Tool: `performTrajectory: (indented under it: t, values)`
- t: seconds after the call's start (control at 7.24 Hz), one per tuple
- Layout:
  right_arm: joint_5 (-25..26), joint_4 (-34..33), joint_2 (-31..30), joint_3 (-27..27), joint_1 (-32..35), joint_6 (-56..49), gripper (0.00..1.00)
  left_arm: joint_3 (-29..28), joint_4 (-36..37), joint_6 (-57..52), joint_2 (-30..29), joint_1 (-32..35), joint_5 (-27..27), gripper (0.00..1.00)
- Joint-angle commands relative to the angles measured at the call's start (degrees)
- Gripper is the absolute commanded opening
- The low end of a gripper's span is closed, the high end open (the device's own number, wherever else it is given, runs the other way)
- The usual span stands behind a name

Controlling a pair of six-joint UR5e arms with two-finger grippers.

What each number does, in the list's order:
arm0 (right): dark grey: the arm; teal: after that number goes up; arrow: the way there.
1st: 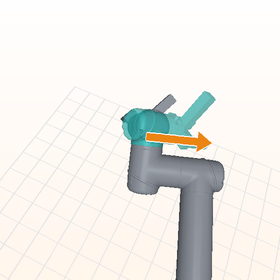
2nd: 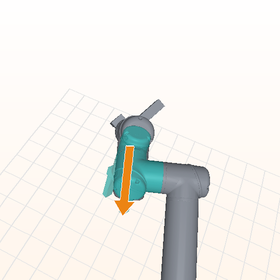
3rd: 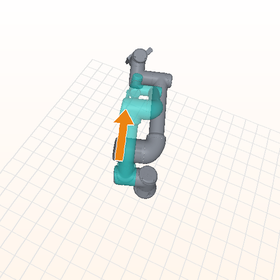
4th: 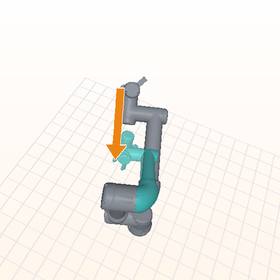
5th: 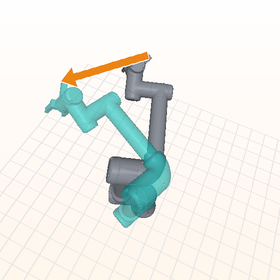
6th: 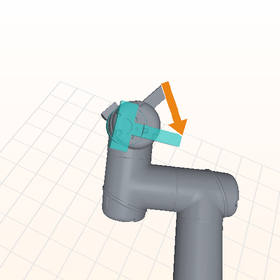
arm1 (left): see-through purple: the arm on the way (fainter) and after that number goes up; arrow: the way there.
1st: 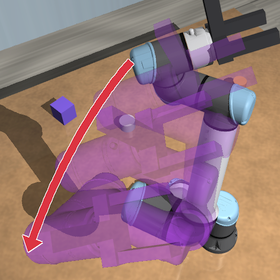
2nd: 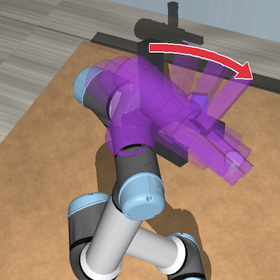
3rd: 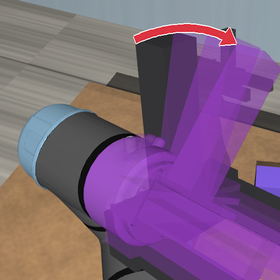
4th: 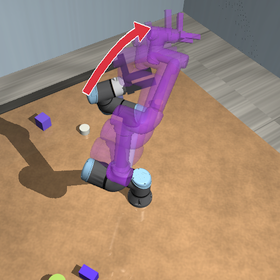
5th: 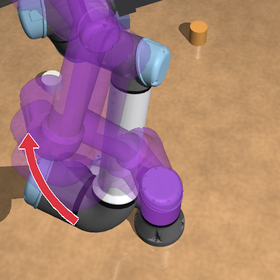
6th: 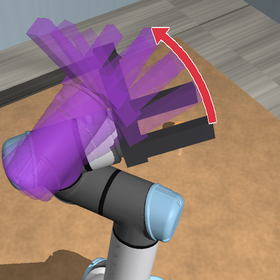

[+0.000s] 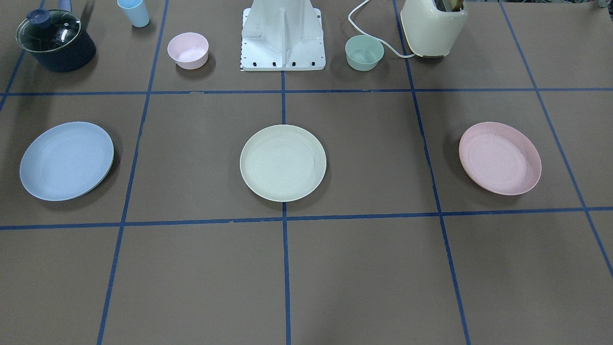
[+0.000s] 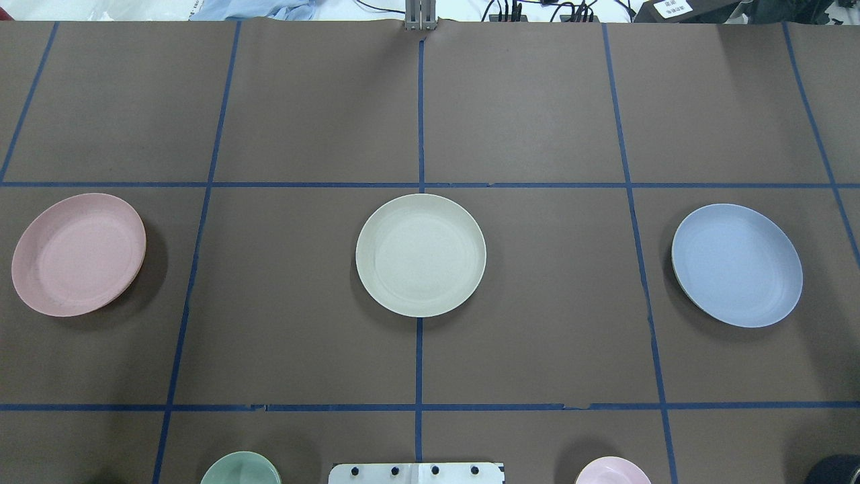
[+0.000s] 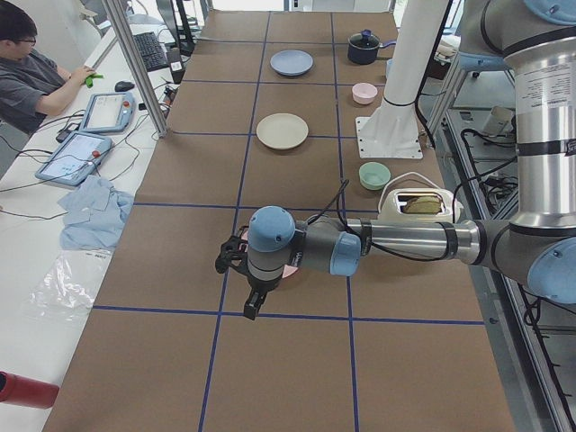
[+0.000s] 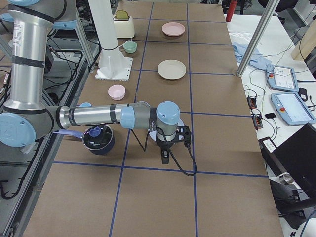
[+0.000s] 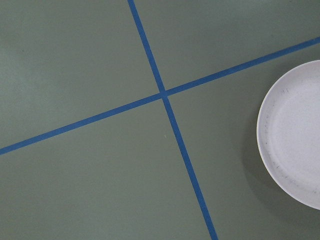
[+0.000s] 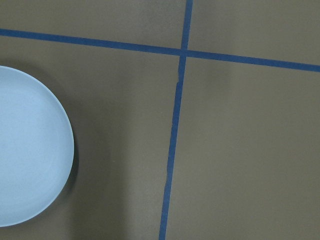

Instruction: Stack three plates with pink and blue

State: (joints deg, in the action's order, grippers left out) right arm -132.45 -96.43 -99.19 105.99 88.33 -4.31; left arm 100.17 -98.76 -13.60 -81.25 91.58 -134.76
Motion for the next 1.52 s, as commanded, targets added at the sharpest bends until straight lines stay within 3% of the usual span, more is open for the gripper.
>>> performTrajectory:
  t: [0.0,0.55,0.69,0.83,1.11,1.38]
  values:
    - [0.0,0.0,0.1,0.0,0.0,0.1,1.00,0.1,-2.6,0.1,0.0,0.0,0.0,1.00]
    - [-0.2,0.0,1.8,3.4,0.0,0.0,1.00,0.4,-7.9,2.9,-1.3,0.1,-0.1,1.00]
    - [-0.2,0.5,5.2,3.6,-0.1,0.7,1.00,1.3,-8.1,3.1,-3.9,0.0,0.5,1.00]
    - [0.0,1.9,6.6,3.4,0.0,0.7,1.00,1.4,-10.1,3.1,-9.1,0.0,1.0,1.00]
    - [-0.3,9.3,6.6,2.6,0.0,1.7,1.00,1.2,-16.9,3.4,-11.5,0.0,0.8,1.00]
    - [-2.1,13.3,6.3,2.9,-0.1,6.1,1.00,1.4,-22.3,14.8,-10.8,-2.3,0.5,1.00]
